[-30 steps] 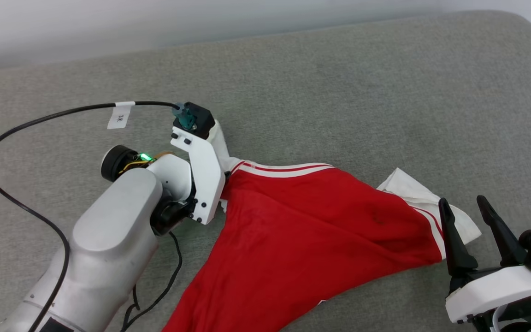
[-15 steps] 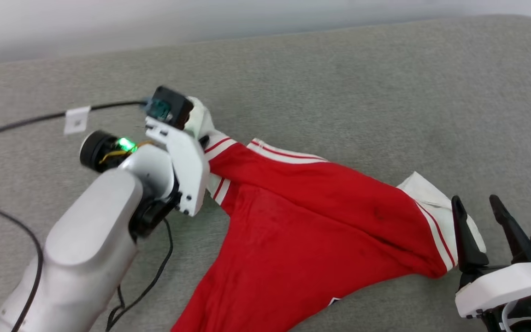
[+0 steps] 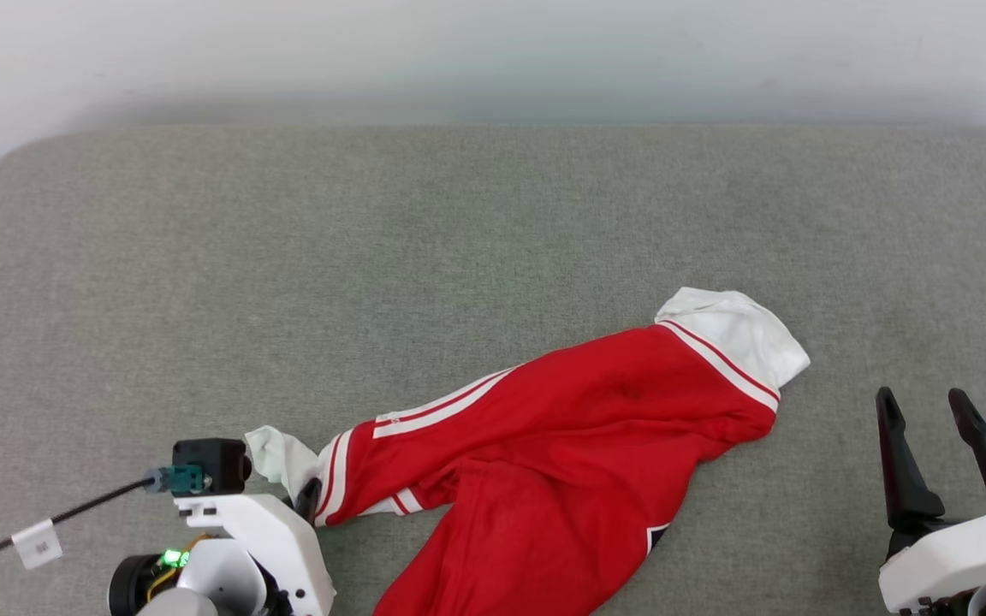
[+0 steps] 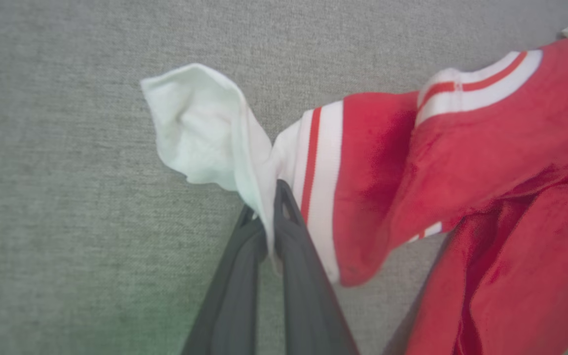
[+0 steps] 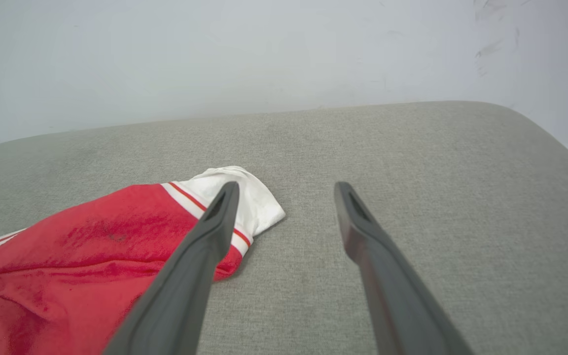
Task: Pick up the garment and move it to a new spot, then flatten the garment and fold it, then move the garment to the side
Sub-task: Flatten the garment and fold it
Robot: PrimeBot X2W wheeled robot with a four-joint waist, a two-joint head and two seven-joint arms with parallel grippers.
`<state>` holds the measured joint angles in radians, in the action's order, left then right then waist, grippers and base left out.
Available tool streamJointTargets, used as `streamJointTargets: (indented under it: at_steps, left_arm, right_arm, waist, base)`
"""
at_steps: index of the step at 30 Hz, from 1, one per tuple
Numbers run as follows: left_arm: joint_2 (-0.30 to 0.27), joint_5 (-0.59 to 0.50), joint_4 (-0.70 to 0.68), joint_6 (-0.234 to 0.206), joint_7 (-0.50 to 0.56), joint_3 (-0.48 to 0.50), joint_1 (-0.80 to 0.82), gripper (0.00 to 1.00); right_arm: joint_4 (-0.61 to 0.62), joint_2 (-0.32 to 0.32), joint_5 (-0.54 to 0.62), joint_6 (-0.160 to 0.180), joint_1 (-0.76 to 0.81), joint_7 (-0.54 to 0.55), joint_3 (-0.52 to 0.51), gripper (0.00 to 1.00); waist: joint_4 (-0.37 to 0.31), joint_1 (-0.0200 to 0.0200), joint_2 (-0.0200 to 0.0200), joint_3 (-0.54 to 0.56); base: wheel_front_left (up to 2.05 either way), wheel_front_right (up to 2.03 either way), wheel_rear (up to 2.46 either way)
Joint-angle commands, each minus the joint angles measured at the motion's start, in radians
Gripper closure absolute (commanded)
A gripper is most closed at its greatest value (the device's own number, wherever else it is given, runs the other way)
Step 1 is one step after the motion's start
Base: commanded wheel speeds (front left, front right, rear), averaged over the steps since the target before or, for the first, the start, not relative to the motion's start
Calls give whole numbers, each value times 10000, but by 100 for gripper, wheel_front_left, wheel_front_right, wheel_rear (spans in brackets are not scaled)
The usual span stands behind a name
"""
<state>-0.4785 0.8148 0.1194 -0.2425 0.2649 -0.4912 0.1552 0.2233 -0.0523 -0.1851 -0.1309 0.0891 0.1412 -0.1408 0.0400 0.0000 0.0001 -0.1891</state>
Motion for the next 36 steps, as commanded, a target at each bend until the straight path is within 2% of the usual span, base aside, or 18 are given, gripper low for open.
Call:
streamJointTargets:
  at_steps: [1,7,14,18,25,30,34,36]
  left_arm:
    - [105,25,38,-93,-186,61,-147,0]
    - [456,-584,-5,-376,-1906,361,-47,0]
    - [605,-1803,-286,-336,-3955,185,205,0]
    - [660,-2310,-480,-296,-4730,25,287,0]
    - [726,-2802,-994,-476,-5125,56,197,0]
    - [918,-3005,-1372,-567,-5174,-25,480,0]
    - [1162,-3097,-1513,-542,-5226,-46,763,0]
    - [1222,-3139,-1537,-524,-5244,-47,854,0]
  right_arm:
    - [64,20,-18,3,127,45,-31,0]
    - [198,25,-6,3,438,220,-40,0]
    - [297,26,-81,3,835,405,4,0]
    - [331,27,-225,3,932,501,40,0]
    - [-357,-17,-938,3,276,1188,-448,0]
    - [-1593,-745,-1704,3,-1109,2409,-888,0]
    - [-2624,-1638,-2269,3,-2623,3814,-610,0]
    - [-2826,-1855,-2396,2,-3004,4182,-456,0]
  waist:
    - [141,0,-1,194]
    - [111,0,-1,720]
    - [-53,0,-1,1346]
    - [-120,0,-1,1483]
    - [6,0,-1,1287]
    - [360,0,-1,698]
    - [725,0,-1,70]
    - [806,0,-1,-103]
  base:
    - [0,0,0]
    - [0,0,0]
    - [0,0,0]
    - [0,0,0]
    - [0,0,0]
    - [0,0,0]
    - [0,0,0]
    - [0,0,0]
